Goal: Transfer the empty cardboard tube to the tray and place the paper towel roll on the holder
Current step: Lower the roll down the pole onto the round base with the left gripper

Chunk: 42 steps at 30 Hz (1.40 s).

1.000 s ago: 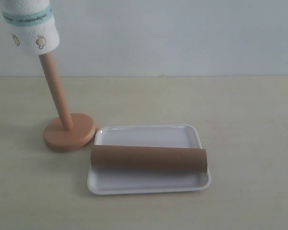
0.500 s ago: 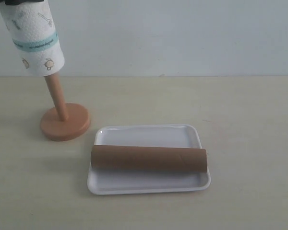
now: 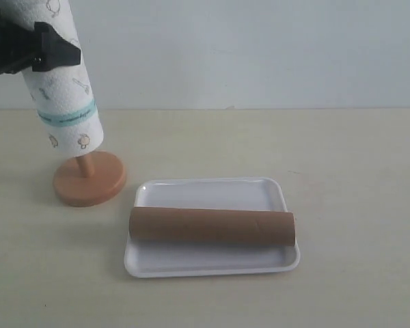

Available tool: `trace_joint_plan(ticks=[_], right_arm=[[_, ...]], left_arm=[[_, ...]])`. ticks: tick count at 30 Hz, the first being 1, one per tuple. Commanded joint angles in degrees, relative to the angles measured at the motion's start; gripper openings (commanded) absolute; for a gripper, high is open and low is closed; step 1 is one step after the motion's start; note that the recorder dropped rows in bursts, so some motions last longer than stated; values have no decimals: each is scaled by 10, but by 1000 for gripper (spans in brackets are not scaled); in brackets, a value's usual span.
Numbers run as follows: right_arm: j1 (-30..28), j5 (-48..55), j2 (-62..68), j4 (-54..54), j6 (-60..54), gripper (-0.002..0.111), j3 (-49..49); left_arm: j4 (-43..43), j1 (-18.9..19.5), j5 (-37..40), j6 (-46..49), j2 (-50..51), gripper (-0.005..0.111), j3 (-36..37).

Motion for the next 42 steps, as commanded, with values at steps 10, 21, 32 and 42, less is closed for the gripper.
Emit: trace_joint_plan(ticks=[10, 21, 32, 42], right_arm=[[0, -5, -3, -1, -1, 0, 0], [0, -5, -3, -1, -1, 0, 0], [0, -5, -3, -1, -1, 0, 0], [0, -5, -3, -1, -1, 0, 0]], left_arm=[[-150, 1, 81, 164, 52, 4, 28], [-147, 1, 24, 167, 52, 4, 53], [-155, 1, 25, 167, 52, 77, 53], [-155, 1, 20, 167, 52, 88, 53]])
